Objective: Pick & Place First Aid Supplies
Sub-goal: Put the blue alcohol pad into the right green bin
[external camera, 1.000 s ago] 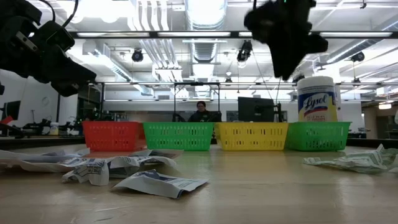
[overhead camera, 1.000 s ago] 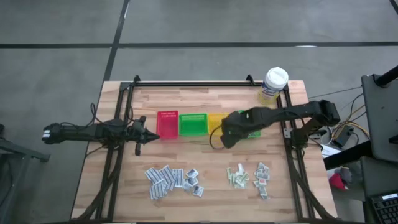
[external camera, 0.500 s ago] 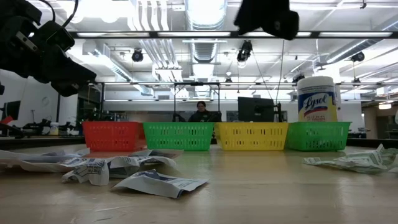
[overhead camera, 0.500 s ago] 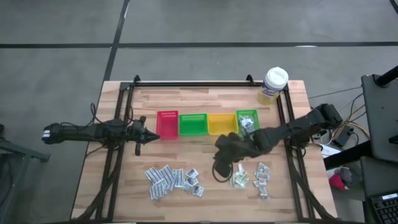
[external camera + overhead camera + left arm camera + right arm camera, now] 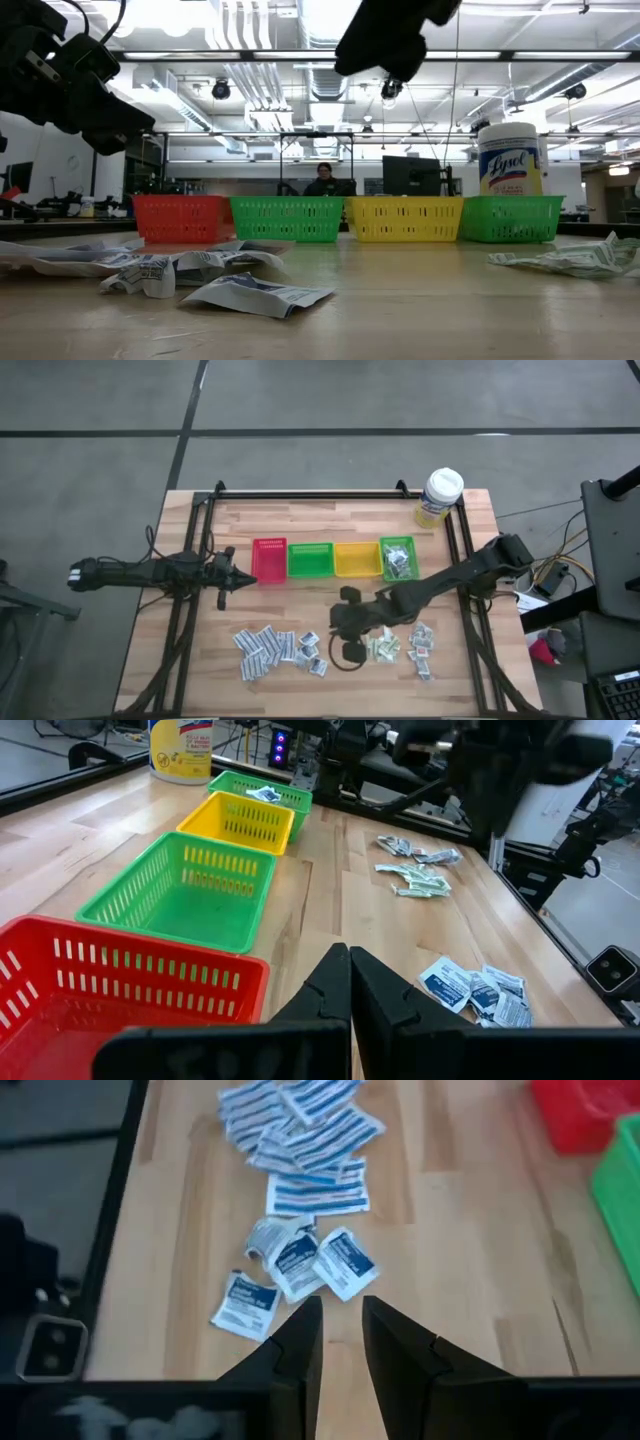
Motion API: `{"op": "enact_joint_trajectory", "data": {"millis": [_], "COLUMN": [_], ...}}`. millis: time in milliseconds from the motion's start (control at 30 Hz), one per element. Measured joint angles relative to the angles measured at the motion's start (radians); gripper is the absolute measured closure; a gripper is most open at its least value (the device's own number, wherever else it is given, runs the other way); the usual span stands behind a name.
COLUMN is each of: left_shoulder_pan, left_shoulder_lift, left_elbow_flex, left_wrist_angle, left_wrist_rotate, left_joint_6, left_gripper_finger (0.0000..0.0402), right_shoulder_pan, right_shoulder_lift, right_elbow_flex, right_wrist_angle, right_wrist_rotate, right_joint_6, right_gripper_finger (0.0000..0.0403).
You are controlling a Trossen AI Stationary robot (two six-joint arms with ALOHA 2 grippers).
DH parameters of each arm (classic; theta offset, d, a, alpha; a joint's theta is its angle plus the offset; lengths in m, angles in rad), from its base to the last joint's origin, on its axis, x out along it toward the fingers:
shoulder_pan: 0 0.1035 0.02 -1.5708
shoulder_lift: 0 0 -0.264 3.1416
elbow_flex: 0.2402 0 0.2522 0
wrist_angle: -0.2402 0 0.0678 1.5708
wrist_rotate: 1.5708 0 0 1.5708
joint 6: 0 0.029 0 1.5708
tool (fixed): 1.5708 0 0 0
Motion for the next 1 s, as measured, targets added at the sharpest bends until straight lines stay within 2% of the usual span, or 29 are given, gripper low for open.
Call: {"op": "enact_joint_trajectory", "data": {"millis": [333, 533, 867, 1000], "left_shoulder_pan": [0.0, 0.0, 0.0, 0.0], "left_shoulder_lift": [0.0, 0.0, 0.0, 0.0], "left_elbow_flex": [0.0, 0.0, 0.0, 0.0], "left_wrist_angle": [0.003, 0.006, 0.007, 0.007], "left_wrist_rotate": [0.0, -0.001, 0.0, 0.0], "left_joint_6": [0.0, 0.0, 0.0, 0.0], "left_gripper_finger": [0.0401, 0.0401, 0.0401, 0.0401], "right_shoulder_pan": [0.003, 0.001, -0.015, -0.014], "right_shoulder_lift": [0.106, 0.199, 0.392, 0.448], "right_elbow_flex": [0.01, 0.096, 0.382, 0.47], "right_wrist_angle": [0.056, 0.041, -0.279, -0.351], "right_wrist_rotate": [-0.048, -0.049, -0.042, -0.042], "right_joint_6": [-0.207, -0.367, -0.501, -0.545], "right_gripper_finger": [0.0346, 0.0338, 0.0306, 0.0292]}}
